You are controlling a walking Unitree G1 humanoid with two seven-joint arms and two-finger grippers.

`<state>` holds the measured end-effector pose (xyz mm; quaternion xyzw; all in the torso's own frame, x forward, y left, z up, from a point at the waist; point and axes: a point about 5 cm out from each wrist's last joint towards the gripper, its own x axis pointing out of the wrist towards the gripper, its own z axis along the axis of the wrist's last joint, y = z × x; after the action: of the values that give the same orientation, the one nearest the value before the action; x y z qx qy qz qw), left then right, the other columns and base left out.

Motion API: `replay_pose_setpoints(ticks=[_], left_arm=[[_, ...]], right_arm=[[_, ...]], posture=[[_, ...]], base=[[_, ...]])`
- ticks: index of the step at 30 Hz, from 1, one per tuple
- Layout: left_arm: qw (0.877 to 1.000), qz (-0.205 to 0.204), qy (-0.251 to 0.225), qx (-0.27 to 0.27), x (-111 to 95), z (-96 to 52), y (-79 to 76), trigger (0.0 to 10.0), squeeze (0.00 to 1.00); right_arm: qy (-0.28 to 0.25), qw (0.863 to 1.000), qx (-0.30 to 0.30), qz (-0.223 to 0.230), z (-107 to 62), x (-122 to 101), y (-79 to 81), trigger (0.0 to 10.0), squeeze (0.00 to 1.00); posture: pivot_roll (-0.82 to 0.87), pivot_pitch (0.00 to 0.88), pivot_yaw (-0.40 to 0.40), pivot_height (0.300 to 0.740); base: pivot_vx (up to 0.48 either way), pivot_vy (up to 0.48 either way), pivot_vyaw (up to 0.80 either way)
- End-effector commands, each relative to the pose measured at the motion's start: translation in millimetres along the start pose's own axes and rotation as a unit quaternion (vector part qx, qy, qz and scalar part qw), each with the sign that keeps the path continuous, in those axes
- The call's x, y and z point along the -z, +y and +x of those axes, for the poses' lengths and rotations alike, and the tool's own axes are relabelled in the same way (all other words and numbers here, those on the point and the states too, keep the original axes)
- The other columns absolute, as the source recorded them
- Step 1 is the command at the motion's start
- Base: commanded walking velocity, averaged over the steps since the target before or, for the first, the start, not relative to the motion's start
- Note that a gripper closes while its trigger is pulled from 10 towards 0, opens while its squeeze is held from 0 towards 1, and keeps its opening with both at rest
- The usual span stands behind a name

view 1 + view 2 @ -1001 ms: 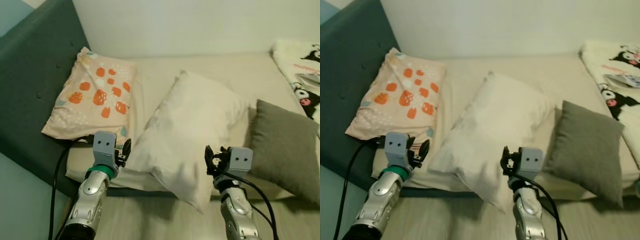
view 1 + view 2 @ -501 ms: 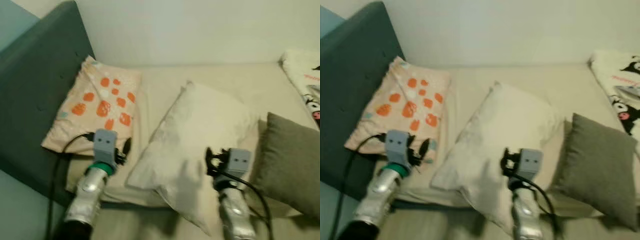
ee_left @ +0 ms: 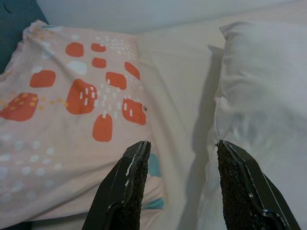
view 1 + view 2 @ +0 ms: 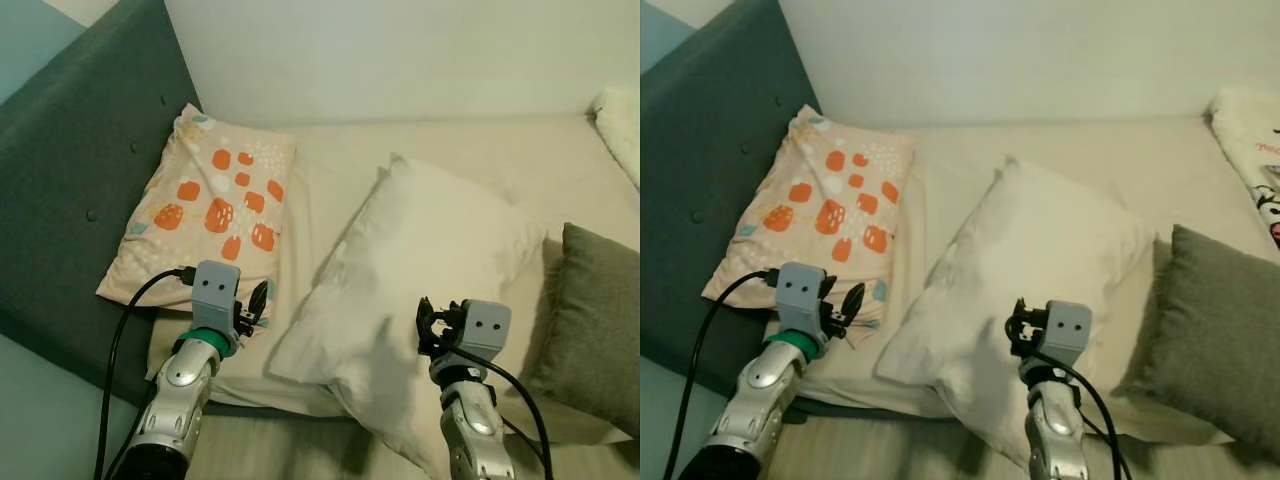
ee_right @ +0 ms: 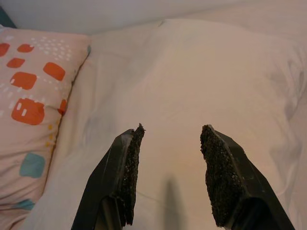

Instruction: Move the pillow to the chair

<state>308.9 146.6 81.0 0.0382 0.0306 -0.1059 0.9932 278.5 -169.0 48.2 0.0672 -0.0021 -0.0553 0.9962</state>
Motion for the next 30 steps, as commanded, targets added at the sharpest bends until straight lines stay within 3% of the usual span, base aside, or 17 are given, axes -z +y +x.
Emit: replay_pose_setpoints(ticks=[1, 23, 30], left_arm=[[1.000, 0.010, 0.019, -0.002, 5.8, -2.1, 3.1, 10.0, 0.00], [1.000, 0.009, 0.024, -0.003, 6.6, 3.3, 0.6, 10.0, 0.00], [1.000, 0.017, 0.026, -0.002, 5.2, 6.4, 2.4, 10.0, 0.00]], right_arm=[[0.011, 1.000, 0.011, 0.011, -5.5, 6.3, -1.9, 10.0, 0.00], [0.007, 1.000, 0.010, 0.007, -5.1, 3.1, -4.6, 10.0, 0.00], [0.010, 1.000, 0.016, 0.001, -4.1, 2.9, -4.5, 10.0, 0.00]], posture=[[0.04, 0.016, 0.173, 0.715], [0.02, 0.026, 0.170, 0.636], [0.02, 0.030, 0.177, 0.636]], base=[[0.000, 0.000, 0.00], [0.000, 0.000, 0.00], [0.000, 0.000, 0.00]])
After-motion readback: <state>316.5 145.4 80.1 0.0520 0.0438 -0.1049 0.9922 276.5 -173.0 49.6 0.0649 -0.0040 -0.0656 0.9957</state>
